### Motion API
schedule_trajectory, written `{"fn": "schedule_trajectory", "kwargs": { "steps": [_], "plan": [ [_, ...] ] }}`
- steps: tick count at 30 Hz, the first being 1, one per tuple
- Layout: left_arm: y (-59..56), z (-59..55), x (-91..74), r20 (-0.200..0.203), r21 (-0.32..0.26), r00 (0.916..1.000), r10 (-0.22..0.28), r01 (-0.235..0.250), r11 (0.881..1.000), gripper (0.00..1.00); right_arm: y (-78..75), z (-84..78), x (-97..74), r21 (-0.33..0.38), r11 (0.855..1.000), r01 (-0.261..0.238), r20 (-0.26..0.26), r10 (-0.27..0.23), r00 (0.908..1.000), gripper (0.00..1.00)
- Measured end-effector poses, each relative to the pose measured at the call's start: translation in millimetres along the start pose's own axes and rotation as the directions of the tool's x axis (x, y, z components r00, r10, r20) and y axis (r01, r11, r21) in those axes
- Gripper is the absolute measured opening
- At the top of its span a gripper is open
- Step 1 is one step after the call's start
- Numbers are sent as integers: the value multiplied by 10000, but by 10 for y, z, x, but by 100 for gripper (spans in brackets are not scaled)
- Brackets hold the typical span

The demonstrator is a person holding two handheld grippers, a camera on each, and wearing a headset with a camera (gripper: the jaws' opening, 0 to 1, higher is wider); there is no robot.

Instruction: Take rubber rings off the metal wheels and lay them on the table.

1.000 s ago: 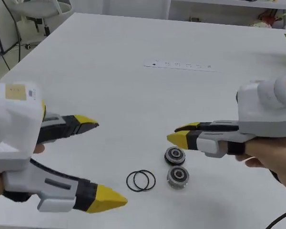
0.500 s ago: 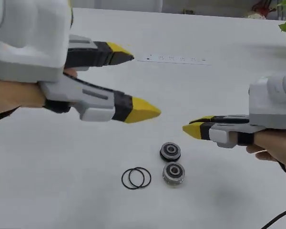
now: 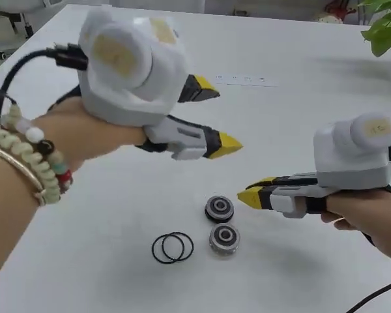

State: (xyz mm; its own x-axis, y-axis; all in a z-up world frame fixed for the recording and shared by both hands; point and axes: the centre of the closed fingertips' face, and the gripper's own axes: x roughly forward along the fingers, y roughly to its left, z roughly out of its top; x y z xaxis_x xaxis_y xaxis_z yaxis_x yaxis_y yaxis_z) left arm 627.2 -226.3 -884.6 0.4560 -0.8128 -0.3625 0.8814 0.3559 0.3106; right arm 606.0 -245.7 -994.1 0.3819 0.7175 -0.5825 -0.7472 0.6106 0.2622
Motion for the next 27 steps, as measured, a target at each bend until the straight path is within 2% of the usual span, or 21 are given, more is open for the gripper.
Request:
{"fn": "schedule_trajectory", "kwargs": {
  "steps": [2, 3, 5, 6, 8, 9, 12, 15, 17, 19, 23, 27],
  "plan": [
    [-80, -130, 47, 110, -512, 9999, -49, 54, 9987, 44, -1, -15, 6, 13, 10000, -6, -49, 6, 10000, 13],
    [-115, -239, 76, 104, -895, 9999, -43, 52, 9960, 42, 0, -26, 13, 3, 10000, -22, -99, 22, 9999, 13],
    [-173, -427, 125, -339, -1106, 9989, -316, 277, 9935, 37, 2, -29, 20, -5, 10000, -42, -125, 42, 9999, 13],
    [-215, -528, 147, -689, -899, 9966, -445, 382, 9952, 35, 5, -30, 24, -9, 10000, -57, -134, 57, 9999, 13],
    [-239, -628, 198, -815, -1019, 9961, -349, 265, 9944, 33, 16, -35, 39, -30, 10000, -89, -158, 89, 9998, 13],
    [-249, -652, 206, -866, -1124, 9956, -369, 271, 9933, 33, 20, -44, 46, -43, 9999, -116, -185, 115, 9998, 13],
    [-387, -723, 244, -896, -1581, 9929, -779, 631, 9854, 31, 58, -82, 68, -235, 9995, -221, -376, 212, 9991, 12],
    [-484, -762, 263, -857, -1749, 9903, -1094, 932, 9802, 23, 71, -108, 80, -401, 9989, -262, -518, 242, 9984, 12],
    [-549, -817, 278, -1017, -1794, 9865, -1284, 1087, 9777, 18, 75, -127, 88, -417, 9986, -328, -571, 303, 9979, 12],
    [-596, -875, 290, -1188, -1912, 9832, -1387, 1145, 9749, 18, 80, -162, 106, -551, 9978, -374, -723, 333, 9968, 12],
    [-600, -990, 307, -1562, -2035, 9803, -1206, 876, 9751, 16, 93, -184, 107, -676, 9966, -461, -847, 403, 9956, 10],
    [-599, -966, 323, -1354, -2416, 9830, -1239, 885, 9663, 13, 86, -182, 102, -713, 9963, -489, -856, 428, 9954, 11]
  ]
}}
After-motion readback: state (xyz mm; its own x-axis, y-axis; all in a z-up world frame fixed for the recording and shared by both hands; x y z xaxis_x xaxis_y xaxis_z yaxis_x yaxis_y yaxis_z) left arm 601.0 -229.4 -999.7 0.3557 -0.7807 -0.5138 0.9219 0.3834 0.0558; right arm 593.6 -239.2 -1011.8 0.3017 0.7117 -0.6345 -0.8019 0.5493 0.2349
